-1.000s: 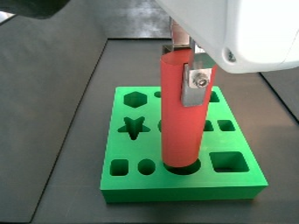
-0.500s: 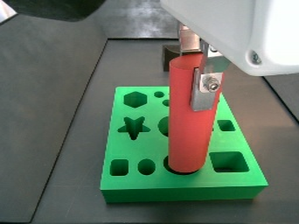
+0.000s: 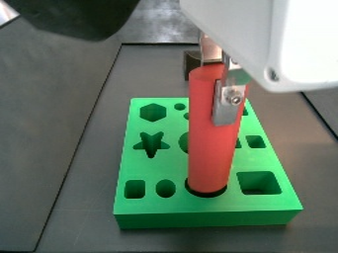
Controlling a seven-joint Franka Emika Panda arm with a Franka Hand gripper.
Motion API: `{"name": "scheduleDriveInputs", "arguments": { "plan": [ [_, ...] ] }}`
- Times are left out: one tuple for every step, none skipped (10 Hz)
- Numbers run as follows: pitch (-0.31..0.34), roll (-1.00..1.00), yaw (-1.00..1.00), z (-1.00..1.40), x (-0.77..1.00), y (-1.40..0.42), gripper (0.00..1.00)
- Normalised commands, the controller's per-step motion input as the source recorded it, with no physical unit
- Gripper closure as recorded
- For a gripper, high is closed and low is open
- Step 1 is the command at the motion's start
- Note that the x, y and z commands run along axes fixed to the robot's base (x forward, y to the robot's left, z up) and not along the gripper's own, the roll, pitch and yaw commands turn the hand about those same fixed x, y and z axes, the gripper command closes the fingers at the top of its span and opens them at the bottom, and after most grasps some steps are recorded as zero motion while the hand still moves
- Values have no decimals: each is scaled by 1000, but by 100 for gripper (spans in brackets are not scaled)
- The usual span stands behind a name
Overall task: Pick up the oval object. Move up. Place the oval object on the fixture. Regrasp the oval object. Move to above the board. Insert the oval object.
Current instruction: Insert the oval object.
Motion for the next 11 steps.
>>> {"name": "scheduleDriveInputs", "arguments": {
  "plan": [
    [-3, 0, -31, -66, 0, 0, 100],
    [-19, 0, -111, 0, 20, 0, 100],
    [-7, 0, -31, -34, 0, 0, 100],
    [-80, 0, -140, -246, 69, -114, 100],
    [-106, -4, -237, -160, 71, -103, 100],
    [-24, 0, -74, -26, 0, 0, 100],
    [-17, 0, -14, -29, 0, -43, 100],
    [-30, 11, 0, -280, 0, -40, 100],
    [-59, 219, 0, -906, 0, -91, 100],
    [-10, 264, 0, -877, 0, -60, 100],
    [0, 377, 0, -649, -17, -34, 100]
  ]
}}
